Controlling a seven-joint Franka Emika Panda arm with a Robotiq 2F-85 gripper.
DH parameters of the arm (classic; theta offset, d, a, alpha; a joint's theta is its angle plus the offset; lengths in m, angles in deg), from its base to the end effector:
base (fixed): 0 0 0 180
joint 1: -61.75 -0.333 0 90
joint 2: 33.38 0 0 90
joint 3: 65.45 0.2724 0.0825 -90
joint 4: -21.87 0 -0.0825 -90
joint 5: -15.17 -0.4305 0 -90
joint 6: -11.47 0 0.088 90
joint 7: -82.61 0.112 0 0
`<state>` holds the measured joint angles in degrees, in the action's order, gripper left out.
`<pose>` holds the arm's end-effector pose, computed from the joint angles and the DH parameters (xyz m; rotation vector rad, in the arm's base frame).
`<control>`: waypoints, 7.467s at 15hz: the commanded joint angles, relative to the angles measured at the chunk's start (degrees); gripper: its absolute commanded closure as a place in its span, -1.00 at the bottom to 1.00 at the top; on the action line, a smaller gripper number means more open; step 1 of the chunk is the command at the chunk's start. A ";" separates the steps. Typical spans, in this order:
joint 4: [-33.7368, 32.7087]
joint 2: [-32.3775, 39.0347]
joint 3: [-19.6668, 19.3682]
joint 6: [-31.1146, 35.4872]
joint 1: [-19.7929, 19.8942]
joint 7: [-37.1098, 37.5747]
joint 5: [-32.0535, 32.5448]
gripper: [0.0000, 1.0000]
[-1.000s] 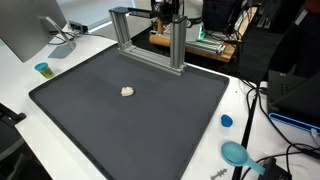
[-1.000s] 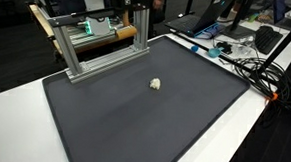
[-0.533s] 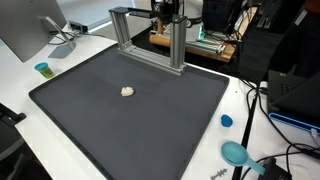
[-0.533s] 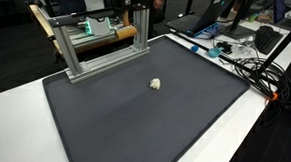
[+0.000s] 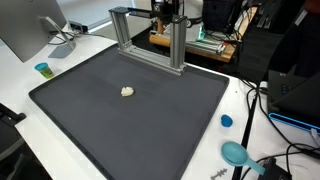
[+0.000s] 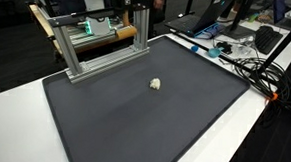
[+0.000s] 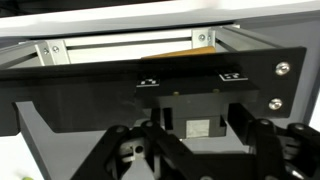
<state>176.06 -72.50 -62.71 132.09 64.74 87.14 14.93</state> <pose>0.4155 -0.0045 0.3855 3.1111 -0.1473 0.1514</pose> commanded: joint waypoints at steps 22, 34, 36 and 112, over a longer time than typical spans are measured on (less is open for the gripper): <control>0.80 -1.10 -1.03 -1.66 -2.89 -0.78 -1.90 -0.56; -2.23 2.31 -4.65 -3.35 -5.03 -7.56 -4.16 0.57; -2.02 2.57 -2.92 -2.00 -3.58 -4.31 -2.46 0.57; -30.96 45.50 -1.11 18.71 -1.98 26.07 2.48 0.57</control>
<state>147.26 -28.10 -62.33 150.57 63.72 115.73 20.89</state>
